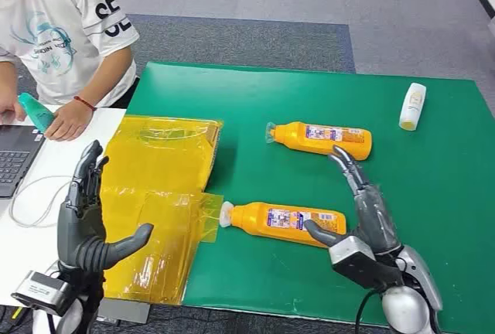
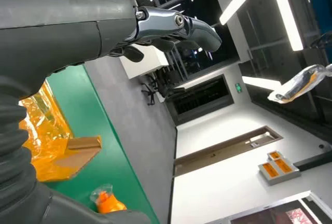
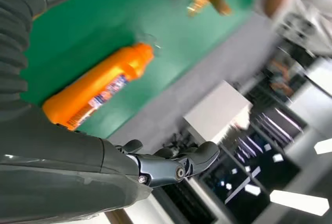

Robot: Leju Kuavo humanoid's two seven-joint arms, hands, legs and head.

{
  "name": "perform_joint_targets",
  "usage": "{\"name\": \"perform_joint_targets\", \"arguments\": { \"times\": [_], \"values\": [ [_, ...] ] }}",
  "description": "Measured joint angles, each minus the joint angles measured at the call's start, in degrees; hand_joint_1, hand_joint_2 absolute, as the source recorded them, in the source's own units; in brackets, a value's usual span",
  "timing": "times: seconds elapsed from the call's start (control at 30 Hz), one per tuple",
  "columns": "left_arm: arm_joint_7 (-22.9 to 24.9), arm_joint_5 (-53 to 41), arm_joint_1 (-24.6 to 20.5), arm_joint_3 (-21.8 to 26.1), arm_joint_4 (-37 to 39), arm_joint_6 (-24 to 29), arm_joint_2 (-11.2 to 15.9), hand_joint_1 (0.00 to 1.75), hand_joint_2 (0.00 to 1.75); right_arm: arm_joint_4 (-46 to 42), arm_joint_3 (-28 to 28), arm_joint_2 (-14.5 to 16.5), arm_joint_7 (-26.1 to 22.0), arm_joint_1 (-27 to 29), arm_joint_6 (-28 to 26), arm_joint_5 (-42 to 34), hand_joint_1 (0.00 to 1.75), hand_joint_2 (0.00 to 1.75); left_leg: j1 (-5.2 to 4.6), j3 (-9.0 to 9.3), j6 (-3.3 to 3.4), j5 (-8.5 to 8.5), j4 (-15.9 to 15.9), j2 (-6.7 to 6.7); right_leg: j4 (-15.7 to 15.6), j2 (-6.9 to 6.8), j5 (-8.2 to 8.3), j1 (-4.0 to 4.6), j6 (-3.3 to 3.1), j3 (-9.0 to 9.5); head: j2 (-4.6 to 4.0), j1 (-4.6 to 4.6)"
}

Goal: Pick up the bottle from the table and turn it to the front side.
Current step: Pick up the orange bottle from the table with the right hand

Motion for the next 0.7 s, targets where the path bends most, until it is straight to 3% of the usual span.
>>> {"name": "perform_joint_targets", "arguments": {
  "times": [0.33, 0.7],
  "values": [
    [-1.06, 0.34, -0.56, 0.44, 1.68, -0.79, 0.44, 0.00, 1.75, 8.81, 6.71, -7.34, 4.96, -3.55, 1.13, 4.83, 0.00, 1.75, 0.00, 0.01, 0.00, 0.00, 0.00, -0.02, 0.00, 0.00, 0.00, -0.01, 0.01, 0.01, 0.01, -0.01],
    [-1.21, 0.53, -1.91, 0.36, 4.53, -1.18, 0.83, 0.00, 1.75, 16.55, 11.90, -12.75, 8.86, -7.65, 1.78, 7.43, 0.00, 1.75, 0.00, 0.01, 0.00, 0.00, 0.00, -0.02, 0.00, 0.00, 0.01, -0.01, 0.01, 0.01, 0.00, -0.01]
  ]
}}
